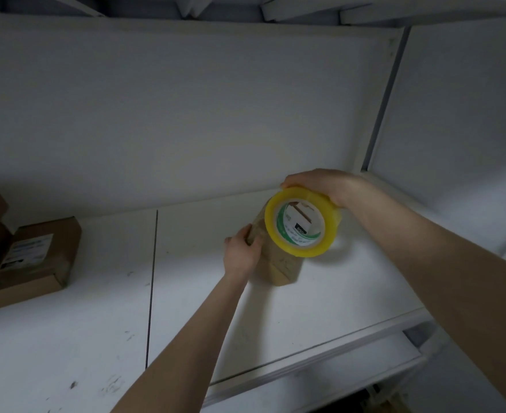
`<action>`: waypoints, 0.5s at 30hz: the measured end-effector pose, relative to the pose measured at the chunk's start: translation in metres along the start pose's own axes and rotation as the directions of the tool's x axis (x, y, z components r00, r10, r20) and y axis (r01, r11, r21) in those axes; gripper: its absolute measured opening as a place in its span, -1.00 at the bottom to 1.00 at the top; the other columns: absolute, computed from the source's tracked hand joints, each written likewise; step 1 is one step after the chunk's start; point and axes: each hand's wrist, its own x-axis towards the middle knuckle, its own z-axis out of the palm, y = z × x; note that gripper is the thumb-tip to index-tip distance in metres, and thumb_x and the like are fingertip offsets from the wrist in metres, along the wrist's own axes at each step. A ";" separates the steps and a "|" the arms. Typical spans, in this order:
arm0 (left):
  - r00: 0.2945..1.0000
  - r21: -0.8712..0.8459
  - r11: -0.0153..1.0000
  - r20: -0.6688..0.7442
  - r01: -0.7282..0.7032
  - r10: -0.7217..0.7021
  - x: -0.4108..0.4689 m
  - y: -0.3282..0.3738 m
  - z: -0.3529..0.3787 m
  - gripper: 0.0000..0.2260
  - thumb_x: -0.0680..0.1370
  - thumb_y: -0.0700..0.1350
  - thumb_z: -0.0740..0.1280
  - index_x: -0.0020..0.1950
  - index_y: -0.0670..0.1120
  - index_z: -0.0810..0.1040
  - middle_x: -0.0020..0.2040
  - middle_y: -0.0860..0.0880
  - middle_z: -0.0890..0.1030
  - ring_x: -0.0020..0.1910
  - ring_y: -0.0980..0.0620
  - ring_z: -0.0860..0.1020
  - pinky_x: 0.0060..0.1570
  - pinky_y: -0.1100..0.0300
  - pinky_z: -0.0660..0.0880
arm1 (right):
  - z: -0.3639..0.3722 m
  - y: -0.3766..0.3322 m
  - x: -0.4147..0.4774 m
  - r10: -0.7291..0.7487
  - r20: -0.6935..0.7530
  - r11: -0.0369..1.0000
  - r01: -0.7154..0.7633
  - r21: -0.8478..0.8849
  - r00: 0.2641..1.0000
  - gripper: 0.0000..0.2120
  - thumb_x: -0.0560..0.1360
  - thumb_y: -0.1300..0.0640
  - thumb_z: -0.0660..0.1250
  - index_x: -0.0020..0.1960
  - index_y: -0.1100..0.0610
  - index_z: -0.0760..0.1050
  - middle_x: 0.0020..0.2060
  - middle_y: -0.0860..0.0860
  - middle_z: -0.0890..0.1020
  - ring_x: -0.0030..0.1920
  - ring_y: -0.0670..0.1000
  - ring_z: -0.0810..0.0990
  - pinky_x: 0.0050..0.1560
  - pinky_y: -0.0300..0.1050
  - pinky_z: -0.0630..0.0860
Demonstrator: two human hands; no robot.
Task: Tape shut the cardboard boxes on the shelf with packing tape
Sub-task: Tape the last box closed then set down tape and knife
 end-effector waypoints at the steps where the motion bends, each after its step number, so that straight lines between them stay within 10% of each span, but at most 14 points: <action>1: 1.000 0.034 0.999 -0.011 -0.005 0.005 -0.001 0.002 -0.001 -0.43 0.39 0.28 0.20 0.36 0.11 0.46 0.17 -0.06 0.56 0.05 -0.09 0.58 0.09 -0.05 0.55 | -0.002 0.000 0.001 -0.004 -0.014 1.000 0.004 -0.011 1.000 -0.76 0.42 -0.13 0.42 -0.18 0.06 0.57 -0.21 0.06 0.66 -0.21 0.08 0.61 0.01 -0.03 0.57; 6: 0.985 0.224 0.966 -0.079 -0.132 0.153 -0.004 0.000 -0.012 -0.61 0.57 0.10 0.23 0.39 0.07 0.41 0.21 -0.06 0.54 0.11 -0.07 0.55 0.04 0.05 0.53 | -0.005 0.003 0.004 0.003 -0.057 1.000 -0.004 -0.030 0.998 -0.71 0.32 -0.18 0.44 -0.17 0.04 0.61 -0.14 0.07 0.71 -0.13 0.10 0.67 0.09 0.02 0.58; 15: 0.990 -0.068 0.997 -0.136 -0.048 0.038 -0.003 -0.016 -0.008 -0.84 0.50 0.02 0.37 0.05 0.09 0.49 0.04 -0.13 0.56 -0.05 -0.10 0.56 -0.03 -0.08 0.57 | 0.015 0.020 0.003 0.059 0.073 0.996 -0.053 -0.072 0.996 -0.78 0.42 -0.08 0.40 -0.14 0.08 0.60 -0.06 0.14 0.71 0.00 0.19 0.68 0.14 0.18 0.58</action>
